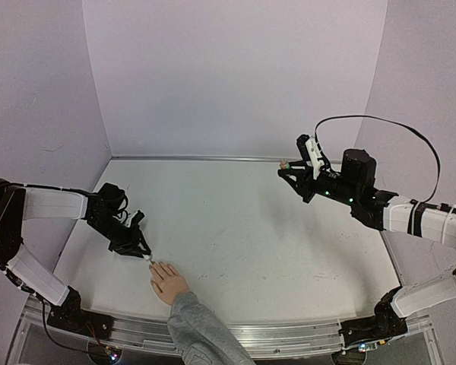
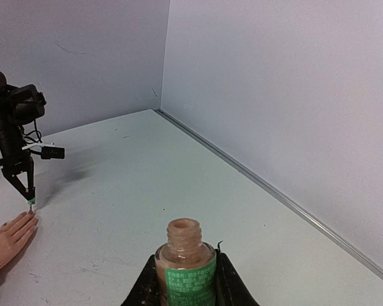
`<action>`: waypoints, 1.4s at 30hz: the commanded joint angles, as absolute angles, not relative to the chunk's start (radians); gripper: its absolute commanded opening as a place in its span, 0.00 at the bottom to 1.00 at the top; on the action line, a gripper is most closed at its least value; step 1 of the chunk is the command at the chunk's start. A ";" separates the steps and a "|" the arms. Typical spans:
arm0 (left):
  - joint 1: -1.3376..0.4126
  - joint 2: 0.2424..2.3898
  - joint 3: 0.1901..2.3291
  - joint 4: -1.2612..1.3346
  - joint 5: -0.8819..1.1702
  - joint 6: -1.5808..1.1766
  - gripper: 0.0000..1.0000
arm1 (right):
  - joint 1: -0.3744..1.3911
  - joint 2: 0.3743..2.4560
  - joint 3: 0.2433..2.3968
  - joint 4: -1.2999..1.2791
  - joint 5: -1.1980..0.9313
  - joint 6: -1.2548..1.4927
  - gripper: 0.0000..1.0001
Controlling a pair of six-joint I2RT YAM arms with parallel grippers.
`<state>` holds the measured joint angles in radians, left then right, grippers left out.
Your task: Paint the nails
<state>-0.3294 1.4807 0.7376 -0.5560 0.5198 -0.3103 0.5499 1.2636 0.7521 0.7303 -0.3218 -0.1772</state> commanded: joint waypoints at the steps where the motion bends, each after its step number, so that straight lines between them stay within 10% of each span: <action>1: -0.332 1.485 0.749 -0.537 0.513 -0.293 0.00 | 0.543 1.250 0.758 0.792 -0.338 -0.160 0.00; 42: -0.330 1.506 0.765 -0.525 0.499 -0.278 0.00 | 0.542 1.264 0.759 0.793 -0.346 -0.155 0.00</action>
<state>-0.3294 1.4960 0.7380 -0.5552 0.5091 -0.2955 0.5480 1.2640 0.7521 0.7303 -0.3264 -0.1734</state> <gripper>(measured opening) 0.236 0.226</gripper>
